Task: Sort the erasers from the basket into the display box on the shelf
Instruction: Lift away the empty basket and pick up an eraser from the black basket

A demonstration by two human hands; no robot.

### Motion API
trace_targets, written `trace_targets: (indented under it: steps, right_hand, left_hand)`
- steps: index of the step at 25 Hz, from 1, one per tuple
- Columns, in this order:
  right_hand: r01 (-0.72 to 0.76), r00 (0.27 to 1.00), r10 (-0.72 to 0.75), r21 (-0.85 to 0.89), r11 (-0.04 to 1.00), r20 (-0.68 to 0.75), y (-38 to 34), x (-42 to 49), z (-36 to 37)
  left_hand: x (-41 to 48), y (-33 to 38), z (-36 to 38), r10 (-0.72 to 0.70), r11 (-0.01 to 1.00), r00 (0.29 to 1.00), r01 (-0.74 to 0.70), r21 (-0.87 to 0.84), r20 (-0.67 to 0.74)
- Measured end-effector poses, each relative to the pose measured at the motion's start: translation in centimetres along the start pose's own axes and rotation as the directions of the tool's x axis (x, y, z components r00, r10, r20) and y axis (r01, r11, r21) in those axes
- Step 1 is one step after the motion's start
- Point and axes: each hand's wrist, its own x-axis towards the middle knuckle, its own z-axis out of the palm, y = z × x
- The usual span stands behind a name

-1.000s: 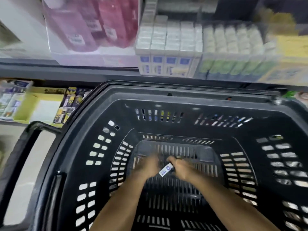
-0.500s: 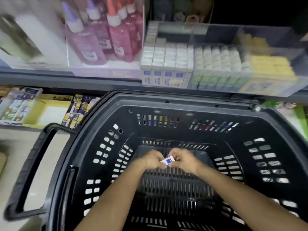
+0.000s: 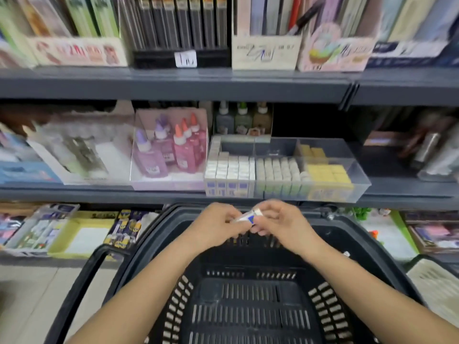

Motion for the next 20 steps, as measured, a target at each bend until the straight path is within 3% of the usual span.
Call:
trace_targets:
  steps: [2,4,6,8,12,14,17,20]
  right_hand:
    - [0.072,0.994,-0.072,-0.003,0.997,-0.084,-3.2,1.7,-1.1]
    - [0.154,0.964,-0.167,-0.079,0.985,-0.206,-5.7,4.4,-2.1]
    - [0.188,0.910,-0.303,-0.369,0.910,-0.283,-7.7,8.0,-2.6]
    - [0.130,0.896,-0.369,-0.650,0.749,-0.246,-8.8,11.7,-2.5]
    - [0.033,0.978,-0.189,-0.836,0.547,-0.086,-8.7,17.5,-1.1]
    - [0.066,0.991,-0.131,-0.839,0.540,-0.007,-8.1,18.6,-0.4]
    - [0.125,0.991,-0.049,-0.766,0.630,0.122,-7.5,19.1,0.2]
    - [0.124,0.987,0.006,-0.801,0.586,0.158,-7.7,18.9,0.8]
  left_hand:
    - [0.3,2.0,-1.4,0.076,0.994,0.970,-0.092,-0.061,-0.233]
    - [0.9,2.7,-2.9,0.116,0.987,0.860,-0.156,-0.040,-0.496]
    - [2.0,2.4,-4.1,0.178,0.984,0.755,-0.116,0.138,-0.631]
    - [3.3,1.3,-4.7,0.180,0.968,0.760,-0.024,0.250,-0.624]
    - [5.0,-0.5,-4.3,0.118,0.976,0.806,0.012,0.216,-0.580]
    - [5.3,-1.0,-4.2,0.099,0.990,0.803,-0.021,0.138,-0.587]
    - [5.3,-1.5,-4.0,0.092,0.993,0.805,-0.032,0.112,-0.586]
    - [5.3,-1.4,-3.7,0.096,0.993,0.799,-0.034,0.114,-0.593]
